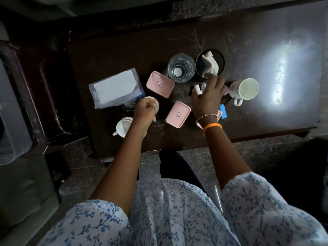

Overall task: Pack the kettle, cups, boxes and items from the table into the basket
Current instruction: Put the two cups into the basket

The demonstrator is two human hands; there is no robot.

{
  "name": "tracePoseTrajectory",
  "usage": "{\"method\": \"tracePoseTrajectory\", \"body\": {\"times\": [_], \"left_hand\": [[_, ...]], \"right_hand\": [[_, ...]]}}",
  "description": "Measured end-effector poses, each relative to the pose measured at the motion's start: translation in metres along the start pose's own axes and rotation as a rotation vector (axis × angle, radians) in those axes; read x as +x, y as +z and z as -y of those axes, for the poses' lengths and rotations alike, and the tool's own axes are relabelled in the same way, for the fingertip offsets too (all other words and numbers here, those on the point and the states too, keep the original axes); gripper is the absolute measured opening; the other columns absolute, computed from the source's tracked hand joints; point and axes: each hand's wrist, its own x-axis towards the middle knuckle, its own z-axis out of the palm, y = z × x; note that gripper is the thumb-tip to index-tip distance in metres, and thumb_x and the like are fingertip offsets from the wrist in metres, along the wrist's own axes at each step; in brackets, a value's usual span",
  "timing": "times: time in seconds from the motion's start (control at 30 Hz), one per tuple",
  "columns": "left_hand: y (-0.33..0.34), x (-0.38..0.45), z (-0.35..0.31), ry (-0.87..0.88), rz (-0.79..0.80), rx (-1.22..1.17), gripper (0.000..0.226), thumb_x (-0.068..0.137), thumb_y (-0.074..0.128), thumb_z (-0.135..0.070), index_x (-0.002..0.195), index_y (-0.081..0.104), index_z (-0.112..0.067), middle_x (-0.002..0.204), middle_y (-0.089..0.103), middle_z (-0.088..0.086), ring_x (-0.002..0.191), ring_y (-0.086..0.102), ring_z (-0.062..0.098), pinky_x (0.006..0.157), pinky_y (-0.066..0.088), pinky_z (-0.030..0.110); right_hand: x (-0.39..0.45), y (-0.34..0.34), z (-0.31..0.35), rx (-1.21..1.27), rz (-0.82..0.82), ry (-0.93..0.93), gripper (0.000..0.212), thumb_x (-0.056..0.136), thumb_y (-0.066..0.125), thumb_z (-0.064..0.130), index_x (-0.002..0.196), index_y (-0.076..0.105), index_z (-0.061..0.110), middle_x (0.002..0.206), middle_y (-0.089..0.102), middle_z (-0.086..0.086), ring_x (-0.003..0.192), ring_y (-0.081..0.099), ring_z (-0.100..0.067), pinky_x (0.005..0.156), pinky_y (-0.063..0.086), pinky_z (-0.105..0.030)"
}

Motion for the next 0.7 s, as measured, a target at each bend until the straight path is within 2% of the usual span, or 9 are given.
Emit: {"method": "tracePoseTrajectory", "body": {"times": [0.07, 0.13, 0.2, 0.3, 0.4, 0.5, 0.57, 0.63, 0.7], "left_hand": [[-0.006, 0.0, 0.016, -0.078, -0.059, -0.015, 0.021, 0.09, 0.046, -0.008, 0.104, 0.061, -0.008, 0.101, 0.06, 0.011, 0.089, 0.061, 0.024, 0.088, 0.052, 0.032], [-0.011, -0.001, 0.029, -0.149, -0.055, -0.054, 0.021, 0.091, 0.046, -0.011, 0.108, 0.058, -0.006, 0.095, 0.057, 0.009, 0.075, 0.059, 0.018, 0.079, 0.05, 0.034], [-0.014, -0.003, 0.038, -0.222, -0.013, -0.11, 0.021, 0.093, 0.044, -0.012, 0.109, 0.057, -0.008, 0.093, 0.054, 0.006, 0.07, 0.054, 0.012, 0.067, 0.046, 0.025], [-0.015, -0.001, 0.047, -0.319, 0.051, -0.179, 0.025, 0.095, 0.039, -0.009, 0.114, 0.054, -0.01, 0.095, 0.053, 0.005, 0.074, 0.055, 0.015, 0.069, 0.046, 0.025], [-0.013, 0.002, 0.056, -0.271, -0.057, -0.052, 0.023, 0.093, 0.04, -0.011, 0.109, 0.056, -0.007, 0.081, 0.055, 0.005, 0.072, 0.059, 0.022, 0.067, 0.05, 0.031], [-0.013, 0.001, 0.071, -0.311, -0.239, -0.008, 0.042, 0.088, 0.047, -0.015, 0.126, 0.043, 0.001, 0.117, 0.06, 0.021, 0.107, 0.06, 0.035, 0.094, 0.051, 0.042], [-0.016, -0.006, 0.083, -0.42, -0.355, -0.17, 0.059, 0.083, 0.049, -0.014, 0.136, 0.025, -0.001, 0.129, 0.052, 0.022, 0.114, 0.056, 0.037, 0.097, 0.049, 0.045], [-0.019, -0.009, 0.097, -0.525, -0.394, -0.336, 0.06, 0.083, 0.049, -0.011, 0.134, 0.019, -0.002, 0.128, 0.052, 0.021, 0.112, 0.057, 0.036, 0.094, 0.05, 0.044], [-0.025, -0.007, 0.114, -0.605, -0.356, -0.48, 0.054, 0.086, 0.047, -0.008, 0.134, 0.021, -0.006, 0.109, 0.058, 0.013, 0.091, 0.063, 0.027, 0.077, 0.052, 0.037]], "right_hand": [[-0.027, 0.01, 0.001, 0.066, 0.078, 0.007, 0.042, 0.073, 0.058, 0.009, 0.113, 0.051, -0.002, 0.116, 0.048, -0.025, 0.106, 0.044, -0.041, 0.093, 0.027, -0.038], [-0.051, 0.022, -0.001, 0.087, 0.184, 0.035, 0.038, 0.073, 0.059, 0.005, 0.109, 0.051, -0.006, 0.114, 0.049, -0.027, 0.106, 0.045, -0.041, 0.094, 0.03, -0.041], [-0.069, 0.033, -0.003, 0.149, 0.235, 0.109, 0.031, 0.074, 0.058, 0.0, 0.104, 0.052, -0.007, 0.109, 0.051, -0.028, 0.101, 0.048, -0.04, 0.091, 0.034, -0.041], [-0.088, 0.047, -0.003, 0.25, 0.295, 0.245, 0.023, 0.077, 0.054, -0.003, 0.099, 0.059, -0.004, 0.097, 0.061, -0.027, 0.091, 0.057, -0.039, 0.08, 0.037, -0.03], [-0.099, 0.062, 0.001, 0.251, 0.438, 0.282, 0.024, 0.083, 0.054, 0.005, 0.105, 0.063, 0.004, 0.093, 0.069, -0.023, 0.093, 0.063, -0.036, 0.075, 0.037, -0.028], [-0.098, 0.076, 0.01, 0.223, 0.614, 0.261, 0.034, 0.086, 0.055, 0.01, 0.12, 0.057, 0.005, 0.106, 0.068, -0.022, 0.105, 0.06, -0.032, 0.082, 0.035, -0.025], [-0.095, 0.083, 0.017, 0.186, 0.695, 0.235, 0.035, 0.087, 0.055, 0.012, 0.121, 0.055, 0.004, 0.113, 0.066, -0.02, 0.109, 0.058, -0.032, 0.081, 0.033, -0.024], [-0.093, 0.089, 0.023, 0.167, 0.735, 0.22, 0.032, 0.087, 0.055, 0.014, 0.117, 0.056, 0.003, 0.113, 0.065, -0.021, 0.108, 0.058, -0.033, 0.078, 0.033, -0.026], [-0.092, 0.092, 0.028, 0.138, 0.753, 0.205, 0.022, 0.087, 0.055, 0.015, 0.105, 0.059, 0.003, 0.111, 0.065, -0.022, 0.106, 0.057, -0.033, 0.076, 0.033, -0.028]]}}
